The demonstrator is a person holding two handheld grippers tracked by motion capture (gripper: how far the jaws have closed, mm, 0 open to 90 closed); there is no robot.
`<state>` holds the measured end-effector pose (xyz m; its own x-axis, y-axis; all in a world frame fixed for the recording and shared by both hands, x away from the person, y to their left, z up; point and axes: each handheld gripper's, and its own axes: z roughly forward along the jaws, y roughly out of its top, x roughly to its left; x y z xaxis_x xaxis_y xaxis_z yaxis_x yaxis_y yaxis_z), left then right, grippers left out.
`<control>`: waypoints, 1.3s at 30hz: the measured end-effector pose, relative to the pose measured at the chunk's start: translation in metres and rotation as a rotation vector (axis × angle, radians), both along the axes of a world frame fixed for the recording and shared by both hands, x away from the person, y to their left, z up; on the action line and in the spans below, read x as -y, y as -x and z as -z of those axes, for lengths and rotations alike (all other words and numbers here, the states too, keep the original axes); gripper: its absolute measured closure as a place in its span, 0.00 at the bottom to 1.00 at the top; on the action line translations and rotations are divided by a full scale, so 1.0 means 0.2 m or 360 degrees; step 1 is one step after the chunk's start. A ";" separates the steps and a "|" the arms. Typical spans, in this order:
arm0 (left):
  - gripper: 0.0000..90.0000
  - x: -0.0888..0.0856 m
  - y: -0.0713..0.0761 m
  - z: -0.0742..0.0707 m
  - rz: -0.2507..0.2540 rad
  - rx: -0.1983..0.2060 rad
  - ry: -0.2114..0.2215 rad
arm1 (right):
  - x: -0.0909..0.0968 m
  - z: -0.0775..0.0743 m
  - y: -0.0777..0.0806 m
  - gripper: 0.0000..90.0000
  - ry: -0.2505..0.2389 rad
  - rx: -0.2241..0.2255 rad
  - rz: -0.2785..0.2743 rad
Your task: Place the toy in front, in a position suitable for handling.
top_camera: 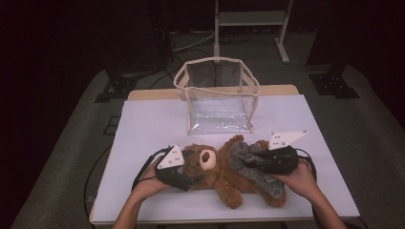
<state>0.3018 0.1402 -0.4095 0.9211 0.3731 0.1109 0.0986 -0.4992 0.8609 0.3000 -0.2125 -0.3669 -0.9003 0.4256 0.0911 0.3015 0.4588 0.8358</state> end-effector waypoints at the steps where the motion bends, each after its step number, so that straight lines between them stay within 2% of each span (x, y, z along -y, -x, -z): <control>1: 0.16 0.00 0.00 0.00 0.0000 0.0000 0.0000 | 0.02 0.00 0.01 0.79 0.0003 -0.0004 0.0010; 2: 0.16 0.00 0.00 0.00 0.0007 0.0003 -0.0002 | 0.02 0.00 0.01 0.79 0.0003 -0.0004 0.0010; 3: 0.16 -0.02 0.00 0.01 0.0016 -0.0005 0.0008 | 0.09 0.01 0.04 0.79 0.0033 0.0005 0.0072; 5: 0.18 -0.02 0.00 0.02 0.0022 -0.0001 0.0026 | 0.11 0.02 0.06 0.79 0.0044 0.0012 0.0099; 6: 0.19 -0.03 0.00 0.02 0.0030 -0.0005 0.0034 | 0.17 0.06 0.10 0.79 0.0025 -0.0017 0.0149; 9: 0.18 -0.04 -0.01 0.03 0.0057 0.0021 0.0057 | 0.20 0.10 0.13 0.79 -0.0006 -0.0065 0.0174; 13: 0.18 -0.04 -0.02 0.03 0.0046 0.0010 0.0074 | 0.19 0.11 0.12 0.79 -0.0041 -0.0051 0.0209; 16: 0.19 -0.04 -0.03 0.04 0.0056 -0.0025 0.0089 | 0.16 0.11 0.10 0.79 -0.0081 -0.0053 0.0178; 18: 0.20 -0.05 -0.03 0.04 0.0065 -0.0034 0.0068 | 0.14 0.11 0.08 0.79 -0.0090 -0.0039 0.0157; 21: 0.23 -0.05 -0.02 0.03 0.0076 -0.0048 0.0048 | 0.10 0.12 0.01 0.80 -0.0046 -0.0009 0.0169; 23: 0.24 -0.05 -0.01 0.03 0.0077 -0.0046 0.0031 | 0.10 0.12 -0.01 0.80 -0.0042 -0.0004 0.0179; 25: 0.24 -0.06 0.00 0.03 0.0080 -0.0055 0.0015 | 0.10 0.11 -0.07 0.80 -0.0035 0.0017 0.0180; 28: 0.24 -0.06 0.01 0.04 0.0090 -0.0055 0.0018 | 0.10 0.12 -0.10 0.80 -0.0041 0.0011 0.0170; 31: 0.22 -0.07 0.01 0.04 0.0092 -0.0046 0.0021 | 0.12 0.13 -0.08 0.80 -0.0061 0.0004 0.0164; 33: 0.18 -0.07 0.01 0.03 0.0082 -0.0001 0.0025 | 0.16 0.14 -0.03 0.80 -0.0060 0.0014 0.0170; 34: 0.18 -0.07 0.01 0.03 0.0071 0.0010 0.0038 | 0.16 0.14 -0.03 0.80 -0.0060 0.0014 0.0170; 36: 0.19 -0.07 0.00 0.03 0.0064 0.0002 0.0050 | 0.19 0.14 0.00 0.80 -0.0048 0.0012 0.0197; 37: 0.20 -0.07 0.01 0.03 0.0079 -0.0011 0.0041 | 0.21 0.13 0.01 0.80 -0.0009 0.0018 0.0219; 39: 0.21 -0.07 0.01 0.03 0.0095 -0.0013 0.0024 | 0.21 0.12 0.01 0.80 -0.0020 -0.0009 0.0220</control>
